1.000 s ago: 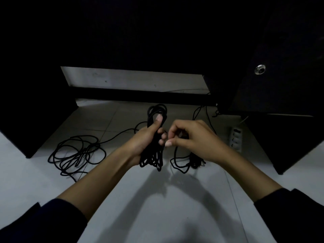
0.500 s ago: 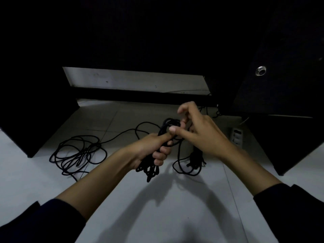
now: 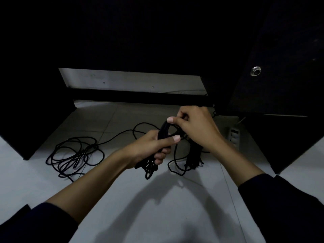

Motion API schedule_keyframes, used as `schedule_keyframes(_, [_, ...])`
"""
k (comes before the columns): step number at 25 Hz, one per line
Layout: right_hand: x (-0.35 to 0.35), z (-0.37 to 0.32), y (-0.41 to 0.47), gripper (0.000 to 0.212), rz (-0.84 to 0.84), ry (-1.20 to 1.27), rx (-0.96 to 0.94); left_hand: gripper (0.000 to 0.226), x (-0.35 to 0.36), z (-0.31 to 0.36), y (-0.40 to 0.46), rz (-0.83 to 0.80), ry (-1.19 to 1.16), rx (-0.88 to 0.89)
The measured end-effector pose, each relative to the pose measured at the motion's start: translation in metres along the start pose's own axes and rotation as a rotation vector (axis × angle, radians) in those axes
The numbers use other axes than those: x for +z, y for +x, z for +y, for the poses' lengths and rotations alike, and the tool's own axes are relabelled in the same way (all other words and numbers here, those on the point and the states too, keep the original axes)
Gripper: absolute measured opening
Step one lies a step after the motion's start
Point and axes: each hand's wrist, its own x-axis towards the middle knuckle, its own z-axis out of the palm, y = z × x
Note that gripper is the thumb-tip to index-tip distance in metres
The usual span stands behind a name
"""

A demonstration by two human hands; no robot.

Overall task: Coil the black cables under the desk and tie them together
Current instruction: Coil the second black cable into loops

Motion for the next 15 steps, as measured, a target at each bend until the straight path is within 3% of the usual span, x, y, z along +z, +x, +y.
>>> schedule_keyframes(4, [-0.003,-0.002,0.001,0.035,-0.062,0.042,-0.036,0.027,-0.004,0.000,-0.003,0.016,-0.023,-0.053])
schedule_keyframes(11, [-0.033,0.024,-0.009,0.032,-0.311,0.097,0.021,0.027,-0.032,-0.004,-0.005,0.072,-0.516,-0.010])
schedule_keyframes(15, [-0.031,0.028,-0.014,0.020,-0.341,0.524,0.154,0.031,-0.028,-0.013,-0.002,0.165,-0.413,0.041])
